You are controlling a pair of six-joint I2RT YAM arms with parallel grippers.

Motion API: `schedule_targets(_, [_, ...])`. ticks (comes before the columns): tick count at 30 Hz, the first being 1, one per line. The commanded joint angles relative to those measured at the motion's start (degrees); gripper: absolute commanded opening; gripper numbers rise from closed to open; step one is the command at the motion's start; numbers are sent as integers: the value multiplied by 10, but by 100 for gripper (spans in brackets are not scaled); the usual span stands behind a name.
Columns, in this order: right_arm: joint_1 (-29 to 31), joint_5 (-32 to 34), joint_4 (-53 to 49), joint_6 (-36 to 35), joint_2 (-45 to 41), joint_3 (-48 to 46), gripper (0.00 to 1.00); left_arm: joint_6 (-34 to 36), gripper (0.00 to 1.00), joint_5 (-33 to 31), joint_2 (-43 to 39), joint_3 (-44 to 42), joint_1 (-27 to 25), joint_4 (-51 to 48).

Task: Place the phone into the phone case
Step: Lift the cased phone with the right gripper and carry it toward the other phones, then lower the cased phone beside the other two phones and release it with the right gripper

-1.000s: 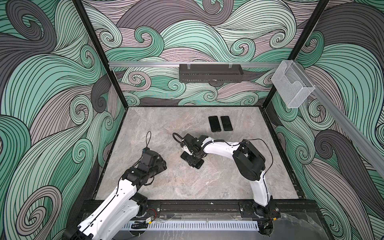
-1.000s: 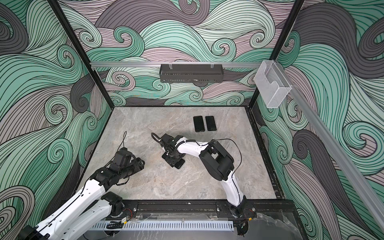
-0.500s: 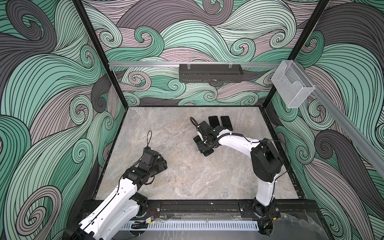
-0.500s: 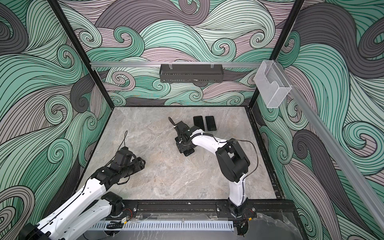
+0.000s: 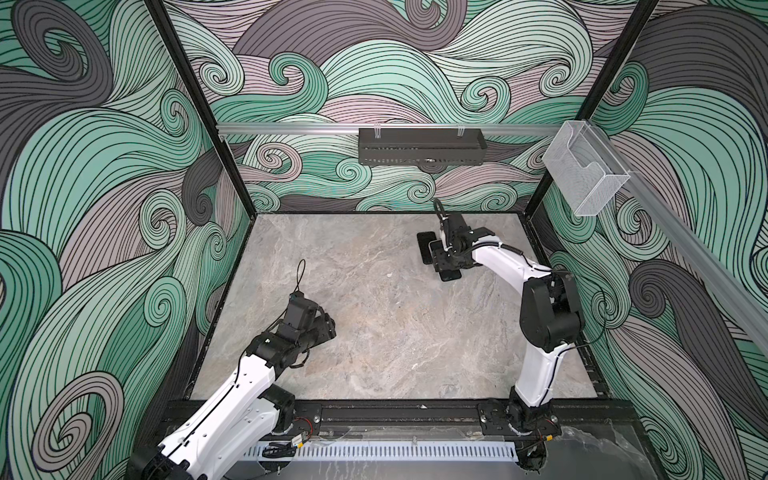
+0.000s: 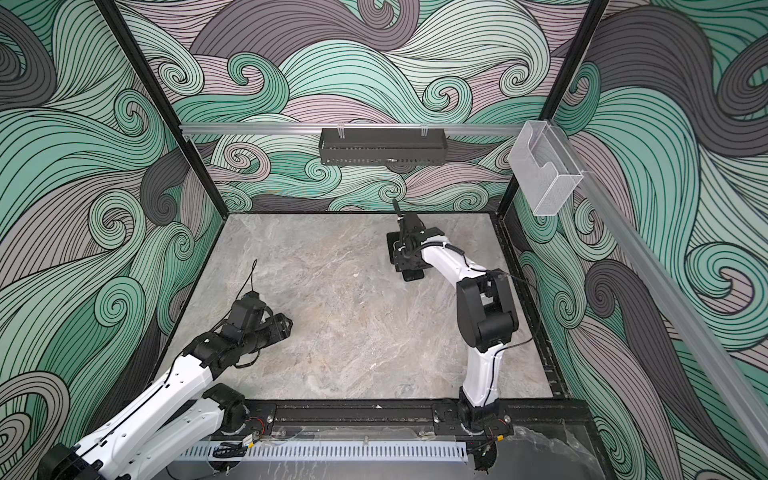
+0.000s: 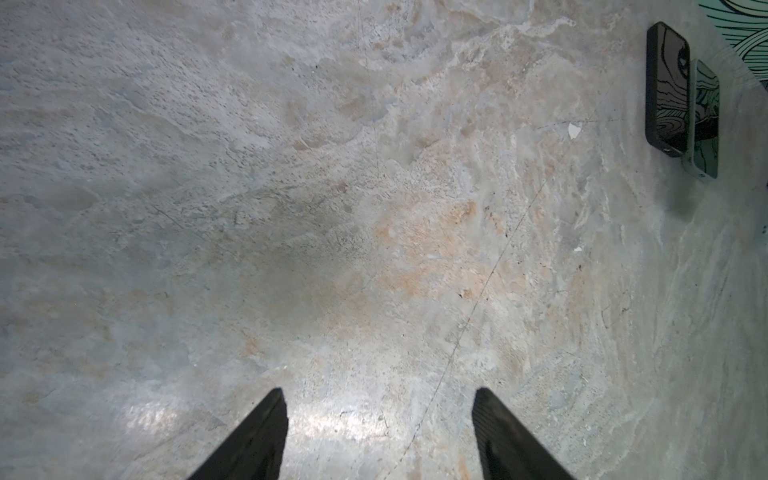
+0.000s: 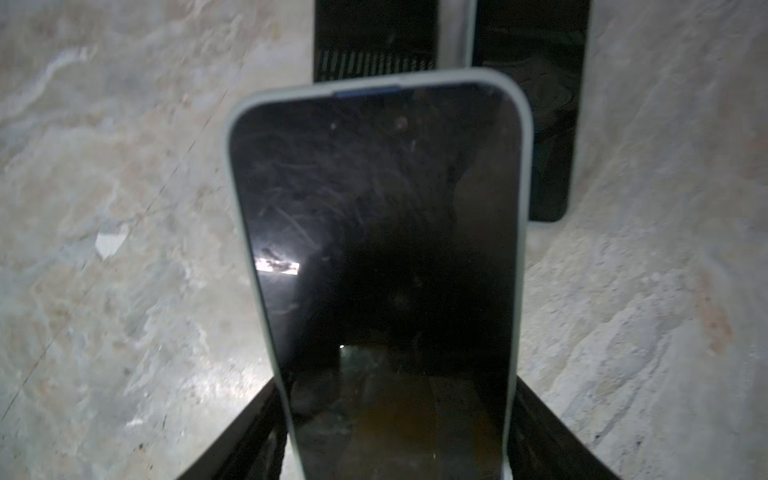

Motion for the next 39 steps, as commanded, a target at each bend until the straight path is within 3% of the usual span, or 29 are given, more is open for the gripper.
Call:
schedule_targets(1, [-29, 19, 10, -15, 30, 46, 0, 20, 75, 3, -1, 27, 6, 9])
schedule_targets(17, [-135, 10, 12, -59, 181, 208, 0, 30, 75, 0, -14, 41, 7, -18])
schedule_targets(30, [-151, 22, -37, -76, 285, 329, 2, 35, 75, -10, -16, 53, 7, -30])
schedule_targets(35, [-154, 56, -43, -78, 295, 336, 2, 36, 75, -11, -13, 54, 8, -30])
schedule_targets(39, [-163, 41, -43, -73, 290, 330, 2, 37, 75, -11, -8, 55, 8, -27])
